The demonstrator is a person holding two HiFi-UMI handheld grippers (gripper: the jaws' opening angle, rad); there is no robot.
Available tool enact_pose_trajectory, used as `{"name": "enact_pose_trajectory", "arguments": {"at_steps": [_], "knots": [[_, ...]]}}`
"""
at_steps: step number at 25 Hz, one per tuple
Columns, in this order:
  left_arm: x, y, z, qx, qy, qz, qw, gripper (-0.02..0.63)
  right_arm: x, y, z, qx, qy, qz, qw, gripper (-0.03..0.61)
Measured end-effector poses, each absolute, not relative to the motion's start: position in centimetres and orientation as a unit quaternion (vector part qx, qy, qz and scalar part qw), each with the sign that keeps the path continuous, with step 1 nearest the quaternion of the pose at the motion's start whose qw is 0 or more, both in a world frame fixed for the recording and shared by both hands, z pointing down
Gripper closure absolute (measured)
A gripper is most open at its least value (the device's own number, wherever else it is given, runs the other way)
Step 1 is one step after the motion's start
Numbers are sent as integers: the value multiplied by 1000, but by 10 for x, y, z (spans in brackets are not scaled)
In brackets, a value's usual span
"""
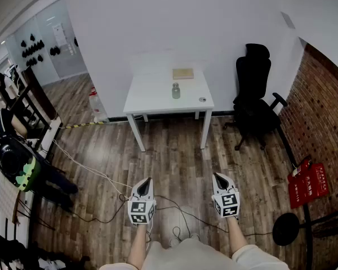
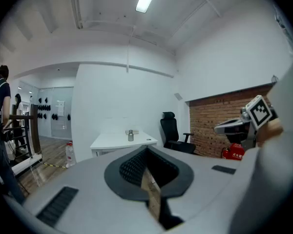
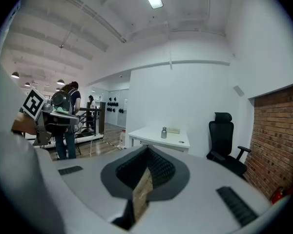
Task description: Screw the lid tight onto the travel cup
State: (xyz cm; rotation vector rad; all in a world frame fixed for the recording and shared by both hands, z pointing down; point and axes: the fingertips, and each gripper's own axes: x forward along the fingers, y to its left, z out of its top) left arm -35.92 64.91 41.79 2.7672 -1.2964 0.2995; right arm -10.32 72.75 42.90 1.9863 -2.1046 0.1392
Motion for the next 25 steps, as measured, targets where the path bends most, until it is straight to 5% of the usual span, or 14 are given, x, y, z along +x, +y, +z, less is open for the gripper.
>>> {"name": "enact_pose_trajectory", "arguments": {"at_steps": [25], "knots": [[-296,636,427,894,-436,94,34,606,-54,705,438,659,-742,36,115,578]]}}
